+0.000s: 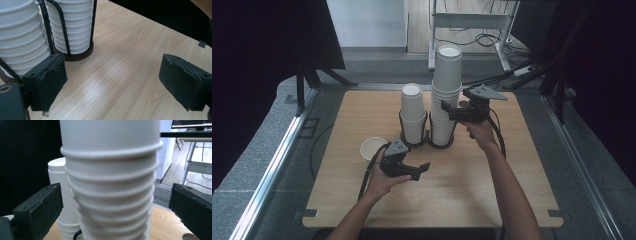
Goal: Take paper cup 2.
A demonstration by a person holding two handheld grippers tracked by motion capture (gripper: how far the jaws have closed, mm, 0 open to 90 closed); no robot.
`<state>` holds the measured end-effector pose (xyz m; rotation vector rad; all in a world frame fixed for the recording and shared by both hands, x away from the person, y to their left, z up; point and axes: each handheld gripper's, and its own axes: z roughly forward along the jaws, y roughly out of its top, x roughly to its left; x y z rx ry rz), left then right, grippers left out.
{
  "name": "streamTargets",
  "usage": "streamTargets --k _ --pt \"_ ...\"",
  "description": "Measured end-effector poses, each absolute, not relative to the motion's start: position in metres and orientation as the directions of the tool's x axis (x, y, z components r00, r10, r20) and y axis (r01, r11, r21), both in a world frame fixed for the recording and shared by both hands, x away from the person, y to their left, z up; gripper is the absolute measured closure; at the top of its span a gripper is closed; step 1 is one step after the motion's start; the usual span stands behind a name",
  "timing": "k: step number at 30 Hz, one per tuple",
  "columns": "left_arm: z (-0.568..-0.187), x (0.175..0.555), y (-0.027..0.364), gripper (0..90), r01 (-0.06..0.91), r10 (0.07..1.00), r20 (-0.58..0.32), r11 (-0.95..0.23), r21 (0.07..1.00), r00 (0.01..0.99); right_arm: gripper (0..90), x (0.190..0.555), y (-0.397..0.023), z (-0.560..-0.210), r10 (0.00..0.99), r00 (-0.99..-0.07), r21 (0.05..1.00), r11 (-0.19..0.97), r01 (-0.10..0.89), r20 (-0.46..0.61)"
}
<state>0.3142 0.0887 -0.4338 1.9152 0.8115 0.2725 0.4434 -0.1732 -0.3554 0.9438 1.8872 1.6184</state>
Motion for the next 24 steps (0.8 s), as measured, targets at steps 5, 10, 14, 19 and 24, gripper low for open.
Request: streamTargets --k 5,10,14,19,24 --pt "-0.435 0.314 0.089 7.7 0.424 0.639 -0.161 -0.282 0.861 0.752 0.0 0.453 -0.162 -0.351 0.755 -0.653 0.978 0.086 0.192 0.062" --pt "-0.436 0.314 0.092 7.8 0.432 0.637 -0.166 -0.287 0.855 0.752 0.0 0.460 -0.158 -0.347 0.749 -0.656 0.978 0.058 0.202 0.092" --pt "-0.437 0.315 0.093 7.8 0.434 0.637 -0.171 -0.283 0.855 0.752 1.4 0.462 -0.154 -0.345 0.750 -0.657 0.979 0.068 0.193 0.078" --pt "-0.433 0.315 0.092 7.8 0.422 0.634 -0.164 -0.280 0.862 0.755 3.0 0.461 -0.156 -0.346 0.744 -0.663 0.980 0.065 0.186 0.076" --pt "-0.417 0.320 0.092 7.8 0.401 0.629 -0.164 -0.255 0.880 0.760 3.3 0.460 -0.155 -0.346 0.743 -0.666 0.979 0.073 0.189 0.073"
